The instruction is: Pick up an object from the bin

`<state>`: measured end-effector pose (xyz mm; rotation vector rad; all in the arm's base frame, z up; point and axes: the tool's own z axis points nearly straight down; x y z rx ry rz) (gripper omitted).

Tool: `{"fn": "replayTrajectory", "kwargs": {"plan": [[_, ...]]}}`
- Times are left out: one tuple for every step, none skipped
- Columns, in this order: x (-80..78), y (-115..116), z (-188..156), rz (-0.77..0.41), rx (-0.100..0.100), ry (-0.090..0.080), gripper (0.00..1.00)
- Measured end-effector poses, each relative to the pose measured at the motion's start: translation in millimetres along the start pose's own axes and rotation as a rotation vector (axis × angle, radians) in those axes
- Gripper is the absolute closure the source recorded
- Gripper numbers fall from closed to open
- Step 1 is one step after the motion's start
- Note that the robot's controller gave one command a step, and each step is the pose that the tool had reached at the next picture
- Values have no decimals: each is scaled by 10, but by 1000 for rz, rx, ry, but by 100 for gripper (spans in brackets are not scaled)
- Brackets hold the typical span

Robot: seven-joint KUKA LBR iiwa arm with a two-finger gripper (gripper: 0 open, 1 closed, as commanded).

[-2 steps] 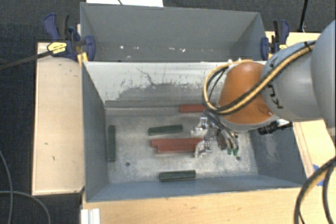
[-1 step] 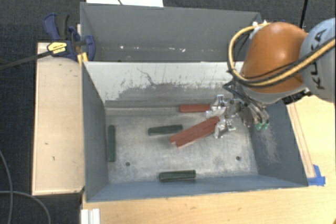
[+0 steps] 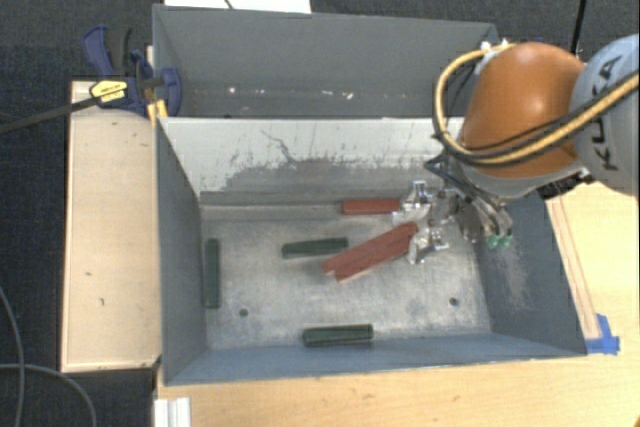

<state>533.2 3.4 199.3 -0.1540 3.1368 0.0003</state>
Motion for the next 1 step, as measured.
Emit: {"fn": "replayTrajectory", "kwargs": {"plan": [[33,-48,-237,-73,-1,5,100]]}}
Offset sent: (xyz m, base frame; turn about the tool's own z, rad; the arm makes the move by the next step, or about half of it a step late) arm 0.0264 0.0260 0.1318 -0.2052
